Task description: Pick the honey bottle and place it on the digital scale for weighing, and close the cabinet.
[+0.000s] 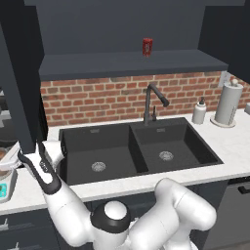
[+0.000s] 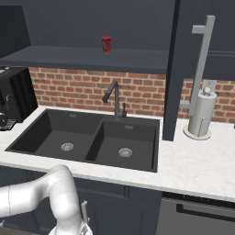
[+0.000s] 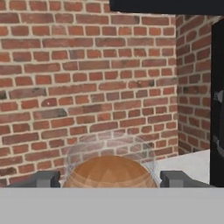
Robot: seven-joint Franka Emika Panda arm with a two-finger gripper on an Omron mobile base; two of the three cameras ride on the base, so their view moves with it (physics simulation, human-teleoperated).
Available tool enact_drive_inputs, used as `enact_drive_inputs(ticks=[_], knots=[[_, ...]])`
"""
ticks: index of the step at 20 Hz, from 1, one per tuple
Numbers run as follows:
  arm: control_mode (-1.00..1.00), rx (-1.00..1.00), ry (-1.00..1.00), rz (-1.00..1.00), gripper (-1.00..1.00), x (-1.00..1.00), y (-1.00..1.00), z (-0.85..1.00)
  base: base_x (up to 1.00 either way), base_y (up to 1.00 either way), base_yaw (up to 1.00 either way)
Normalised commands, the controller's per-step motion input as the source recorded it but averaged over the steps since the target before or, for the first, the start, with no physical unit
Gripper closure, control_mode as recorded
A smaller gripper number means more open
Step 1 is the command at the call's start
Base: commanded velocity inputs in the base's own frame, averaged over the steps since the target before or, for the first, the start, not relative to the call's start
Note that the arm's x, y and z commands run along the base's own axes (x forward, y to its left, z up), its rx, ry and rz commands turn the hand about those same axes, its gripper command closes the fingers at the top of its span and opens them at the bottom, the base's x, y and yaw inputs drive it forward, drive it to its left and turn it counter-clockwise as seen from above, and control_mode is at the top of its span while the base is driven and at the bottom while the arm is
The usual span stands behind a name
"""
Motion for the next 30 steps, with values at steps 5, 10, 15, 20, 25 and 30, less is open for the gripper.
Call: enact_drive_inputs(ticks=[5,10,15,20,25,30], knots=[[-1.0,-0.03,-0.01,0.0,1.0,0.22,0.12,-0.03,0.0,0.0,0.0],[-1.0,-0.03,0.0,0.0,-1.0,0.05,0.16,-0.18,0.0,0.0,0.0],[-1.0,-0.01,0.0,0.0,-1.0,0.0,0.13,-0.09,0.0,0.0,0.0],[-1.0,0.0,0.0,0.0,-1.0,-0.05,0.0,0.0,0.0,0.0,0.0],[-1.0,0.0,0.0,0.0,-1.0,-0.25,0.0,0.0,0.0,0.0,0.0],[-1.0,0.0,-0.04,0.0,-1.0,-0.25,-0.03,0.1,0.0,0.0,0.0]])
